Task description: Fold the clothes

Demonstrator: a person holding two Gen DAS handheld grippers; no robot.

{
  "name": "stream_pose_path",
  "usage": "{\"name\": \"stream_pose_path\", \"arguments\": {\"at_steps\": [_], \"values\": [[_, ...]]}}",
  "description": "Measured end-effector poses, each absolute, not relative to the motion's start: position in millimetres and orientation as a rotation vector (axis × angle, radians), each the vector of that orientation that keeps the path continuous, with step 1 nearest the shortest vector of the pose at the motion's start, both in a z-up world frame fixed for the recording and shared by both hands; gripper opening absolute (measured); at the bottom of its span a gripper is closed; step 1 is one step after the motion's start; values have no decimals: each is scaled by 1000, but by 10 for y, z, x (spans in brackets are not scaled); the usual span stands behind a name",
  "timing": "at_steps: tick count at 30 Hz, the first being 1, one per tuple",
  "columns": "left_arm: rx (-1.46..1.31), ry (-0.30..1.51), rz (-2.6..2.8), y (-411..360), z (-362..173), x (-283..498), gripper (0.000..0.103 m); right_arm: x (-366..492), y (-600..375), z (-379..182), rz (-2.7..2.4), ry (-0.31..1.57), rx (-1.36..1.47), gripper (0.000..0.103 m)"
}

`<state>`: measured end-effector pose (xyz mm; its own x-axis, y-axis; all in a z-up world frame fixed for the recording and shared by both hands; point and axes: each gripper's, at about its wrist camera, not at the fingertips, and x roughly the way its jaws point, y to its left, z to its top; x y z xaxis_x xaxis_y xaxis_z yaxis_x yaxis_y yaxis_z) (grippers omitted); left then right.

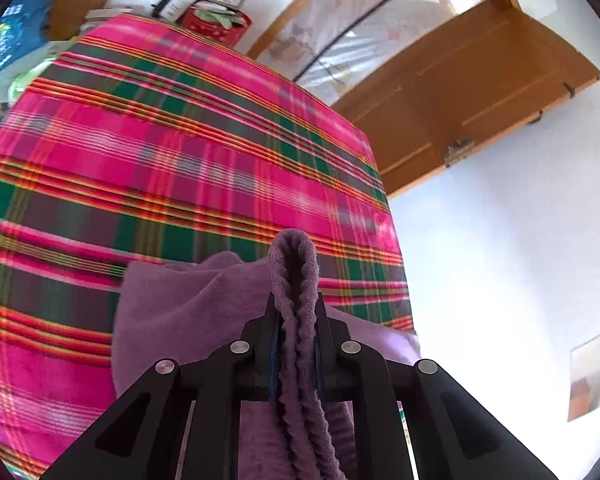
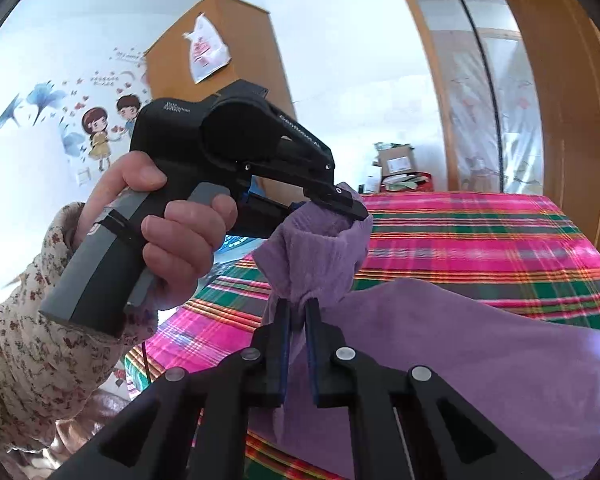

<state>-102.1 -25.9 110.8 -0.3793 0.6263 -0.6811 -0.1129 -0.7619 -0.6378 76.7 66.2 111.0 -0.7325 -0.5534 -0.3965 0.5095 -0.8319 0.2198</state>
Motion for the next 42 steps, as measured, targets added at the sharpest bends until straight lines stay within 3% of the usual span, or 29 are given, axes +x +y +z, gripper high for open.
{"name": "stream_pose_path", "arguments": {"at_steps": [7,12,15,16,17,20,27,30,35,42], "values": [[-1445,-617,2108,169,989,-1063,13,741,997,1106,-2563,-200,624,4],[-1521,-588,2079,341,768,-1155,13,579,1264,945,-2521,-362,741,5],[-1569,-599,2048,422,593,-1202,13,472,1408,831,-2489,-433,804,22],[-1579,-597,2041,446,553,-1216,13,446,1441,794,-2489,-445,819,41],[-1587,-593,2035,468,522,-1231,13,416,1477,761,-2481,-458,825,52],[-1601,-598,2025,502,462,-1247,13,341,1570,659,-2445,-489,851,53],[-1632,-639,1999,531,348,-1258,27,105,1581,419,-2376,-494,957,56],[-1615,-634,2008,565,357,-1235,27,96,1558,422,-2369,-414,942,58],[-1531,-594,2057,506,468,-1096,27,-21,1648,329,-2357,-438,992,63],[-1435,-666,2173,-5,557,-797,27,-231,1546,225,-2324,-405,1085,63]]}}
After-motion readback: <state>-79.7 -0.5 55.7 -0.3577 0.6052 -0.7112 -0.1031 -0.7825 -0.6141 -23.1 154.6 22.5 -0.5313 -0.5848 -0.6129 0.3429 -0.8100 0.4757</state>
